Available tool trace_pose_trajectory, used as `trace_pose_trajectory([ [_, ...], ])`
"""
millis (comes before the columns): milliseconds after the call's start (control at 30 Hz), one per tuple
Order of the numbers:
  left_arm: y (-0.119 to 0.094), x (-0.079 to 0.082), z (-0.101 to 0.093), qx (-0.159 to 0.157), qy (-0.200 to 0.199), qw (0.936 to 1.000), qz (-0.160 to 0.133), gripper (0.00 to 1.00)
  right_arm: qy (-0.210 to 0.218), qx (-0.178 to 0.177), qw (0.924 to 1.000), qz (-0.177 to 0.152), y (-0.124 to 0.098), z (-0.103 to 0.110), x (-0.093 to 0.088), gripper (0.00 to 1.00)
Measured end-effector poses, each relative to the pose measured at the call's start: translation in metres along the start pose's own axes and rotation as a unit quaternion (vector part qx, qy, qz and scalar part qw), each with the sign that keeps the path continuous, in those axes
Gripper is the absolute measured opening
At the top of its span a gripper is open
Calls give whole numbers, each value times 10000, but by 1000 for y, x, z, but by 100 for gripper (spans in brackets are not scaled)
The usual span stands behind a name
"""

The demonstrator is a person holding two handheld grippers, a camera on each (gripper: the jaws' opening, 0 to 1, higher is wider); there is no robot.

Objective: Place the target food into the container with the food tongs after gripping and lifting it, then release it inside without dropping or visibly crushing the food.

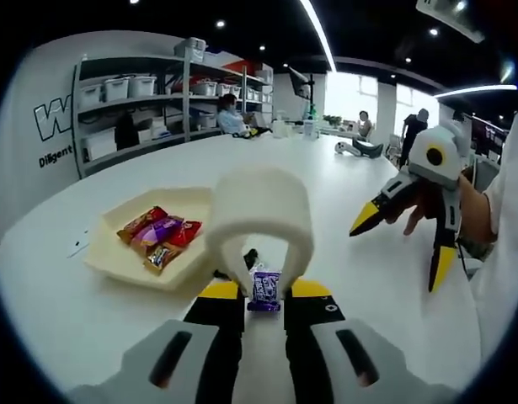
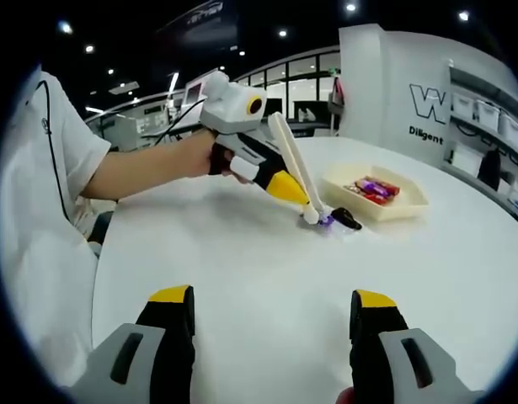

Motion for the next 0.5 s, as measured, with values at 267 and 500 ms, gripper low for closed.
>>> trace_pose_trajectory([
  [267,-9,14,6,-77,-60,9998,-168,16,7,-6,10000,-28,-1,0,1,73],
  [500,-15,27,15,-89,23,9996,-248,16,31,-12,10000,-42,-2,-1,0,73],
])
Point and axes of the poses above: the point that each gripper's makers call its tool centre point, and the gripper's own axes: y roughly forward along the fingers, z roughly to its left, x roughly out of its top, the point moved 2 cm from there along -y, roughly backward along the fingers, and after that the axes turned 10 degrees about y, right-handed, at the moved point
